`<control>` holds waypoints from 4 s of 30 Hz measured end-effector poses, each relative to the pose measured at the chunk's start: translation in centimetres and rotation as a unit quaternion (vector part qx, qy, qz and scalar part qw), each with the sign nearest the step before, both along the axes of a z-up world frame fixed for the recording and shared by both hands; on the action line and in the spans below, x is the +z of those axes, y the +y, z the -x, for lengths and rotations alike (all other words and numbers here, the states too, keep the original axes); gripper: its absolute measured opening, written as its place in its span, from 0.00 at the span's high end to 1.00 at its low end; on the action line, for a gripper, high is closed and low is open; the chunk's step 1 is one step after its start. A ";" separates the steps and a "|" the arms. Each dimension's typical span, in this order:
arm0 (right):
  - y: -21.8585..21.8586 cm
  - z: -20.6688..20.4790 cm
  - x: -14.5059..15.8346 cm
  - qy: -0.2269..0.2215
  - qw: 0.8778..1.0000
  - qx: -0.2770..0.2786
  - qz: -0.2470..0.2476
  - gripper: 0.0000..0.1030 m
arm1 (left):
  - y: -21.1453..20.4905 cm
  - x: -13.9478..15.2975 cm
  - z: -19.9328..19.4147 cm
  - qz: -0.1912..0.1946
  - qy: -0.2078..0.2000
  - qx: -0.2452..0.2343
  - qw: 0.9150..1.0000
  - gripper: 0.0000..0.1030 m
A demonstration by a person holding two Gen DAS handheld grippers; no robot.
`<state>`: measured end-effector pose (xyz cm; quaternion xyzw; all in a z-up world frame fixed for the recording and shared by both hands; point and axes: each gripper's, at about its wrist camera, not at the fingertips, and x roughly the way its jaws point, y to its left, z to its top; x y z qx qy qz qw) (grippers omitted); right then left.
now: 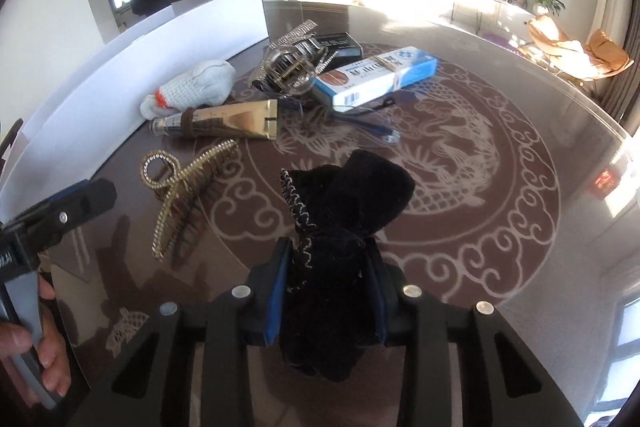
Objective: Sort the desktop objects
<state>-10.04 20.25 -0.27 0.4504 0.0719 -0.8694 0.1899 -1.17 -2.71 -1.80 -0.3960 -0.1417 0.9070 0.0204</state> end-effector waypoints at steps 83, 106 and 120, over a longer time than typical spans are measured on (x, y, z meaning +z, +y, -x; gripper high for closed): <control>-24.5 2.1 10.0 0.062 0.973 0.178 0.130 0.06 | -19.2 11.7 -3.3 0.055 0.035 0.067 0.996 0.20; 2.7 -1.4 -1.5 0.012 0.999 -0.038 -0.016 0.01 | 7.6 -1.9 1.5 0.129 -0.064 -0.157 0.977 0.15; 2.7 -1.3 -1.8 0.008 0.998 -0.050 -0.028 0.00 | 7.2 -2.2 1.2 0.140 -0.064 -0.136 0.979 0.00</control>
